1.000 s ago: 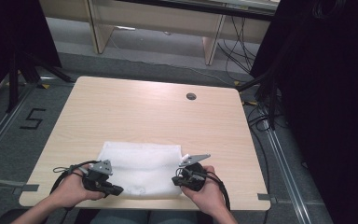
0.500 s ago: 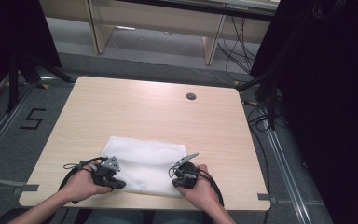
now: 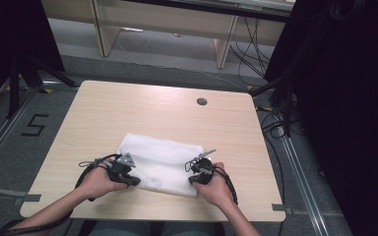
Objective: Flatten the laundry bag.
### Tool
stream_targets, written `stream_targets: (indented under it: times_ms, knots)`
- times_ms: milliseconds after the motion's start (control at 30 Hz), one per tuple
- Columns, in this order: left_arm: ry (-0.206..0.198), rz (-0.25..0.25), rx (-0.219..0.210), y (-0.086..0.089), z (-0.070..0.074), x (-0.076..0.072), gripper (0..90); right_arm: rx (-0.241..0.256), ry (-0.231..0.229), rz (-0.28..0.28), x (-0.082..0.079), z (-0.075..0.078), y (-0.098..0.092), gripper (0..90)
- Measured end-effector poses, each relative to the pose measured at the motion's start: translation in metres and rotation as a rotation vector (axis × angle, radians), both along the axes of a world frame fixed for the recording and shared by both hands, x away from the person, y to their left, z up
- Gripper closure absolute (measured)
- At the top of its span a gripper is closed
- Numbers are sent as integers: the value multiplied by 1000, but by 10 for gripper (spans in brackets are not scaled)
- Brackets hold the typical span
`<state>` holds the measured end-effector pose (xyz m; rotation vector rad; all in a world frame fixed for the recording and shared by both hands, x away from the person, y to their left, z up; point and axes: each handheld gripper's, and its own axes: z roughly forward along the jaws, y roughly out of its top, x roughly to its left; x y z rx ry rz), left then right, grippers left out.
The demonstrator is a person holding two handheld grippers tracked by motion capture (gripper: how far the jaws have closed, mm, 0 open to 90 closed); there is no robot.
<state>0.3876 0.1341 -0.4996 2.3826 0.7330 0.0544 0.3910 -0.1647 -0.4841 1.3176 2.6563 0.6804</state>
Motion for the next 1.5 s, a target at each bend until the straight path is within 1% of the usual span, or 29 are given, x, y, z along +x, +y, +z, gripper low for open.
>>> stream_targets:
  times_ms: [33,133,200,267,333,367,433,467,500,567,600,633,667,700,733,767,900,1000,1033,1067,1100,1133,1167,1200,1233,1267,1300,1333,1500]
  knots:
    - [-6,-10,13,0,1,3,892,-1,-3,-6,2,0,-1,900]
    - [-18,-3,12,-4,0,12,892,-8,-8,-27,11,0,-4,900]
    - [-18,0,9,-5,0,14,892,-7,-17,-22,14,0,-5,900]
    - [-24,3,6,-8,0,15,892,-23,-12,-21,18,2,-5,900]
    - [-23,0,20,-9,0,15,892,-12,-28,-37,26,11,-5,897]
    - [-32,-10,25,-10,1,15,892,-12,-28,-37,26,11,-5,897]
    - [-35,1,11,-12,0,14,892,10,-65,-64,37,21,-4,866]
    - [-39,-16,28,-12,0,14,892,4,-90,-67,44,25,-4,844]
    - [-25,-4,18,-12,0,13,892,12,-94,-95,52,28,-2,814]
    - [-36,-5,16,-13,0,12,891,3,-117,-98,63,29,0,766]
    - [-36,5,3,-14,-1,11,891,-10,-138,-92,73,27,3,736]
    - [-23,16,-9,-15,-2,10,891,-18,-133,-94,78,26,5,718]
    - [-35,-5,11,-15,0,10,891,-13,-122,-101,86,24,9,698]
    - [-37,-12,19,-15,0,11,890,-35,-144,-92,96,21,15,652]
    - [-28,38,-42,-19,-3,7,891,-48,-163,-77,101,20,17,622]
    - [-34,20,-27,-18,-2,8,891,-46,-169,-71,105,19,21,588]
    - [-33,2,-10,-17,-2,9,891,-62,-187,-39,116,15,31,504]
    - [-35,8,-14,-17,-2,9,891,-83,-147,-21,125,9,38,442]
    - [-39,-6,7,-16,-1,9,891,-98,-142,0,127,7,40,436]
    - [-37,-10,4,-16,-1,10,891,-114,-122,18,131,2,42,429]
    - [-37,-10,6,-16,-1,10,891,-116,-131,47,133,0,42,437]
    - [-39,-12,14,-16,-1,10,891,-116,-131,47,133,0,42,437]
    - [-36,-8,5,-16,-1,9,891,-118,-112,53,134,-2,43,460]
    - [-35,-8,3,-17,-1,9,891,-98,-118,59,136,-1,43,533]
    - [-38,-10,11,-17,-1,9,891,-90,-104,70,136,-1,43,562]
    - [-40,-6,1,-18,-1,9,891,-96,-113,93,135,-1,44,614]
    - [-41,0,-4,-19,-2,8,891,-103,-110,101,133,0,46,703]
    - [-47,-19,20,-18,-1,9,891,-102,-104,108,131,0,49,762]
    - [-45,-16,19,-19,-1,9,892,-120,-93,101,127,2,56,891]
